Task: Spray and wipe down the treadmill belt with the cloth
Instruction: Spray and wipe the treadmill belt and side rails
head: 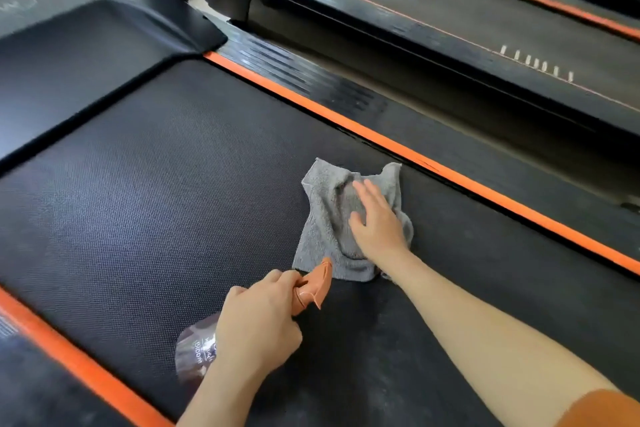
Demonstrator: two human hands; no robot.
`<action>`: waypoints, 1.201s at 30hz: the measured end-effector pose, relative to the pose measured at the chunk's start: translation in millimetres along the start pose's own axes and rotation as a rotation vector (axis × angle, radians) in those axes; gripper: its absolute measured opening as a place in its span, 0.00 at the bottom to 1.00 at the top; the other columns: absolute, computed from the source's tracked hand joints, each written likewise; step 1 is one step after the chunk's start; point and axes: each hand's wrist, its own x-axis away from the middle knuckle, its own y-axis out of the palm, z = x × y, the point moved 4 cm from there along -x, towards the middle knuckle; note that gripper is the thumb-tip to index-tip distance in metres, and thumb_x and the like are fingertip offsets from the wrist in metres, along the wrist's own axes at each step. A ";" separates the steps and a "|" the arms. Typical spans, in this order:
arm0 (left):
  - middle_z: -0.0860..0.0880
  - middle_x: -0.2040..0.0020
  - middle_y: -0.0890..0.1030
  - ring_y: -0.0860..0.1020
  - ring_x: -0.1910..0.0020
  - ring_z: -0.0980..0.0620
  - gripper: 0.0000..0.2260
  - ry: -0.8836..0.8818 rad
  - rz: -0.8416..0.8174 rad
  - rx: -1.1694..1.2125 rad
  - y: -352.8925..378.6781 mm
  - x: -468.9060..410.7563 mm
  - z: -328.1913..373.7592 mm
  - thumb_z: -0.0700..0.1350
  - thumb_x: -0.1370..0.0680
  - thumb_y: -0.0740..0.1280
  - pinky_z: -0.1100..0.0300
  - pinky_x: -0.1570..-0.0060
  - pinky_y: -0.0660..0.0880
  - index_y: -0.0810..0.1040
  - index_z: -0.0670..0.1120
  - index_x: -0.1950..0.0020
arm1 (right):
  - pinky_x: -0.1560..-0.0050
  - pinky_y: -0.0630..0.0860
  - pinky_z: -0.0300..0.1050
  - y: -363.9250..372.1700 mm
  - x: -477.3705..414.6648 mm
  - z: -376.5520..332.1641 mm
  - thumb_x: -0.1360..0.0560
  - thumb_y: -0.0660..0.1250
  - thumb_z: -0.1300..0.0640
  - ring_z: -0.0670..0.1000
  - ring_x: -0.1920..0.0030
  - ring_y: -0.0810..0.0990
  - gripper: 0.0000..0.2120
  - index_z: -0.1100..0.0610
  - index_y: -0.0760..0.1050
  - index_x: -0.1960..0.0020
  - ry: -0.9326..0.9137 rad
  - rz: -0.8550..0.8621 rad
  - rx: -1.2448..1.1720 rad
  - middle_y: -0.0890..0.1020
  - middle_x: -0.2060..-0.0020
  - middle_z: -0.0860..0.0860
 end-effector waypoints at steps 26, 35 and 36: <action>0.60 0.35 0.74 0.79 0.43 0.51 0.29 -0.090 0.163 0.152 -6.2 21.2 -9.7 0.44 0.31 0.68 0.52 0.46 0.69 0.70 0.59 0.31 | 0.46 0.74 0.49 -42.5 72.3 -69.7 0.27 0.71 0.56 0.53 0.49 0.78 0.15 0.51 0.70 0.44 -0.255 -0.313 -0.046 0.80 0.51 0.48; 0.61 0.38 0.76 0.77 0.43 0.51 0.29 -0.172 0.213 0.302 -16.7 29.5 -26.2 0.42 0.33 0.70 0.51 0.47 0.71 0.71 0.60 0.34 | 0.46 0.76 0.54 -0.7 98.7 -40.6 0.19 0.57 0.55 0.59 0.45 0.81 0.16 0.48 0.73 0.34 -0.193 -0.202 0.052 0.83 0.45 0.53; 0.61 0.38 0.76 0.77 0.43 0.51 0.29 -0.171 0.217 0.301 -15.7 29.5 -26.6 0.42 0.33 0.70 0.51 0.47 0.71 0.71 0.60 0.33 | 0.49 0.75 0.52 -7.3 89.4 -32.5 0.19 0.58 0.56 0.58 0.46 0.80 0.14 0.51 0.75 0.36 -0.170 -0.069 0.087 0.83 0.47 0.53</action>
